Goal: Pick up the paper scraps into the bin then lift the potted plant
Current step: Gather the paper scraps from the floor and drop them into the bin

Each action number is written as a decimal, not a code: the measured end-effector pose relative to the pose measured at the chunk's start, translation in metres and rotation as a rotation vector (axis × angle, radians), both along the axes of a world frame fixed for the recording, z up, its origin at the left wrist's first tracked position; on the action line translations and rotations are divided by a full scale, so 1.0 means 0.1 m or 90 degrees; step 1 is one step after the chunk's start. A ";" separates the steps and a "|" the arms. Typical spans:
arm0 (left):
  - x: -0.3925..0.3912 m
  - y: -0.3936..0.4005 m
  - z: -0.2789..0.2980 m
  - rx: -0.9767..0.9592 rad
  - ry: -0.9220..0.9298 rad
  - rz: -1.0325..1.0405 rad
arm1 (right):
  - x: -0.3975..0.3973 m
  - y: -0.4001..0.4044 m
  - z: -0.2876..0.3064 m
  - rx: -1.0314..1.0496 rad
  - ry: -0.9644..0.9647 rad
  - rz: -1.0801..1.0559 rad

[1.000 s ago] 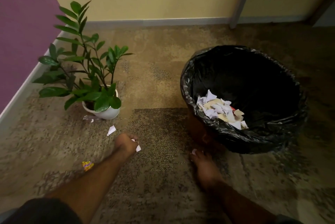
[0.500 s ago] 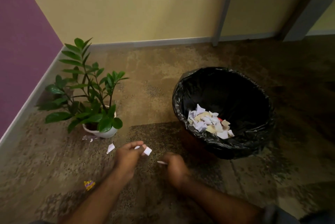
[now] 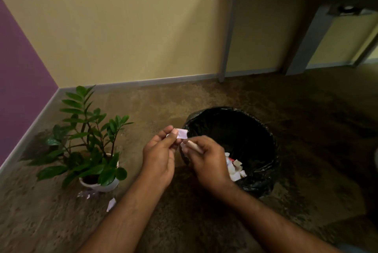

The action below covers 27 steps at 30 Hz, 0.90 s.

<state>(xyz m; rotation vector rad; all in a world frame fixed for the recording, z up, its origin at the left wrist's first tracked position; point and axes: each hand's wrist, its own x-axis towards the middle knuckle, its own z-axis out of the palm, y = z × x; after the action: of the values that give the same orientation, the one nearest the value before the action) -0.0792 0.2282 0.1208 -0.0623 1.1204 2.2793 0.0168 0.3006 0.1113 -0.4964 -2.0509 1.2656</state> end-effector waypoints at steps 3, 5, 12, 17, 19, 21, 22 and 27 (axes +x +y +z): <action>0.08 0.26 0.16 -0.012 0.030 -0.029 | 0.09 0.27 0.15 -0.078 0.046 -0.082; 0.14 0.42 0.20 -0.027 0.044 -0.043 | 0.14 0.42 0.19 -0.113 0.058 -0.125; 0.20 0.84 0.16 -0.180 0.099 -0.149 | 0.19 0.77 0.19 -0.114 -0.081 -0.211; 0.08 0.90 0.09 -0.298 0.119 -0.253 | 0.15 0.98 0.13 -0.150 -0.240 -0.186; 0.06 0.86 0.05 -0.308 0.148 -0.299 | 0.15 1.01 0.11 -0.167 -0.295 -0.192; 0.06 0.81 0.02 -0.309 0.181 -0.322 | 0.10 1.01 0.07 -0.140 -0.331 -0.202; 0.06 0.78 0.01 -0.310 0.204 -0.321 | 0.07 0.99 0.06 -0.120 -0.336 -0.210; 0.02 0.37 -0.07 -0.307 0.359 -0.264 | -0.15 0.69 0.04 0.000 -0.298 -0.188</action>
<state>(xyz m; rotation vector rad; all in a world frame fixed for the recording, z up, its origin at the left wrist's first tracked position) -0.0777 0.2647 0.1142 0.5997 1.7600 1.6515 0.0014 0.3697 0.1152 -1.1375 -2.2381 1.0386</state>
